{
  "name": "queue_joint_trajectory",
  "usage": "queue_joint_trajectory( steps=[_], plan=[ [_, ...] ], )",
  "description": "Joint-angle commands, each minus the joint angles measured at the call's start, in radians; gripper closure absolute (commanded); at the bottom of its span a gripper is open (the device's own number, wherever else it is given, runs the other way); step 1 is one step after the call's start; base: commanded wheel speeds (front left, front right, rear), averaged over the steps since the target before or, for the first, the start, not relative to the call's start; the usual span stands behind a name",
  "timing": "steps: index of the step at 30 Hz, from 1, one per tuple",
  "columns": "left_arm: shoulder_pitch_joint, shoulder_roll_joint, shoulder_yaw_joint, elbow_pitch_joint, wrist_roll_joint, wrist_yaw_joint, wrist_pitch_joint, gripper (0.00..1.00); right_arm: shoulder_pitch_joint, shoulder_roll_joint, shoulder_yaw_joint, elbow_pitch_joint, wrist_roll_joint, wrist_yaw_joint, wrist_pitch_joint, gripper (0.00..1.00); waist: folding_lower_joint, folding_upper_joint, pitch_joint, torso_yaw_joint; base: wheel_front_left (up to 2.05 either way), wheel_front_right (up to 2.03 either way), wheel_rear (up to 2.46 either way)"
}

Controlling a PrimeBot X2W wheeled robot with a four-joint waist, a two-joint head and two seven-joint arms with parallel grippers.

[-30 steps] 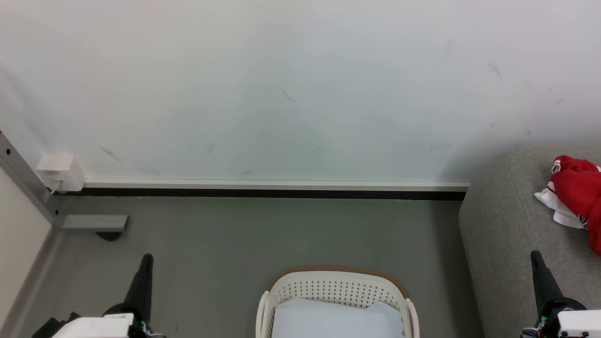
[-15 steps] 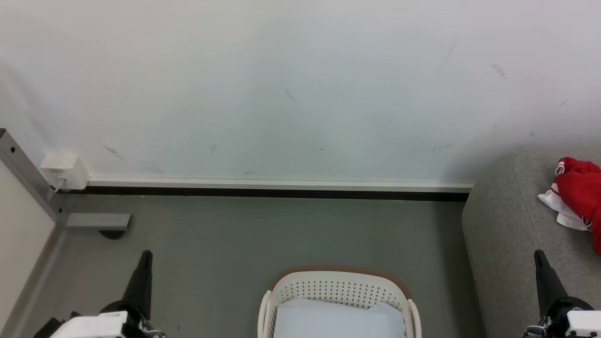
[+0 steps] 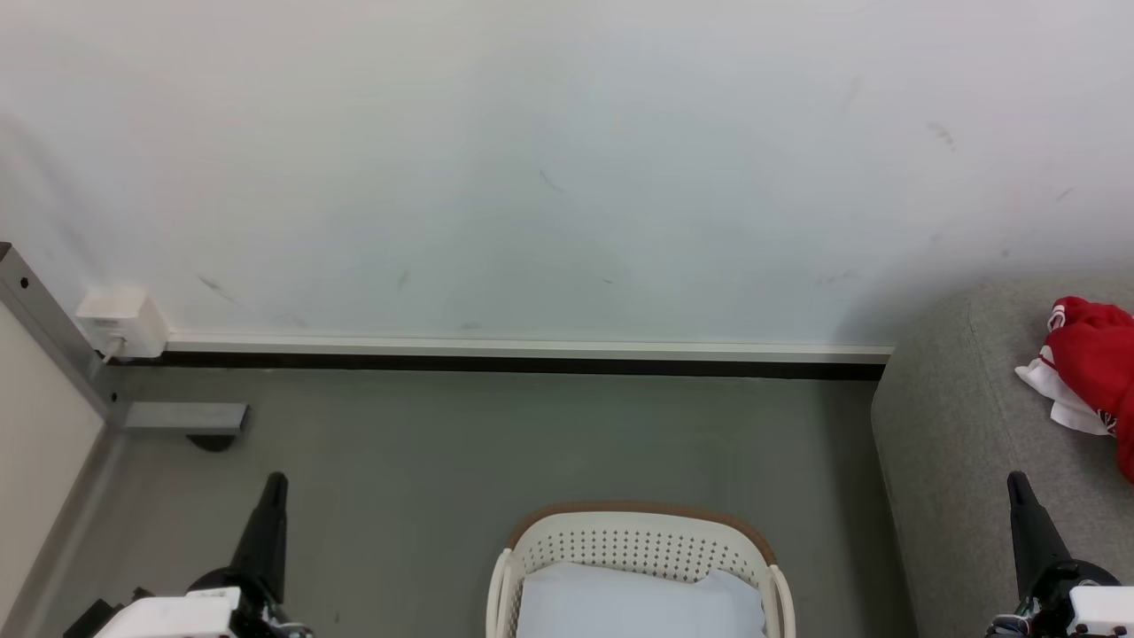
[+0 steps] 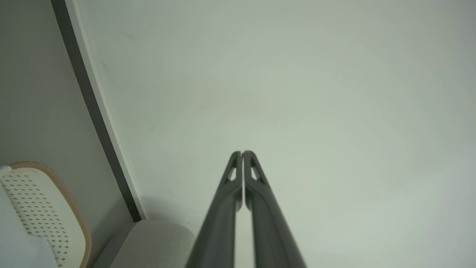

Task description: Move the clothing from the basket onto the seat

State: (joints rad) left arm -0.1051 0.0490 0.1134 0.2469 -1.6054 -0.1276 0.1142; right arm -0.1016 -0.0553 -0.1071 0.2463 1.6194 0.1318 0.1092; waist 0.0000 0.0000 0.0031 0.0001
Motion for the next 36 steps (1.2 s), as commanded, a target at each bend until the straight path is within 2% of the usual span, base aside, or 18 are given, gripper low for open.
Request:
queue_joint_trajectory(
  steps=[1, 36],
  plan=[
    [-0.007, 0.002, 0.003, -0.003, -0.013, -0.006, 0.004, 1.00, -0.011, 0.001, -0.004, -0.004, -0.002, -0.002, 0.003, 1.00, 0.0000, 0.0000, 0.000, 0.000, 0.00, 0.00, 0.00],
    [-0.007, 0.002, 0.002, -0.003, -0.014, -0.005, 0.004, 1.00, -0.011, 0.003, -0.008, -0.004, -0.007, -0.002, 0.004, 1.00, 0.0000, 0.0000, 0.000, 0.000, 0.00, 0.00, 0.00]
  ],
)
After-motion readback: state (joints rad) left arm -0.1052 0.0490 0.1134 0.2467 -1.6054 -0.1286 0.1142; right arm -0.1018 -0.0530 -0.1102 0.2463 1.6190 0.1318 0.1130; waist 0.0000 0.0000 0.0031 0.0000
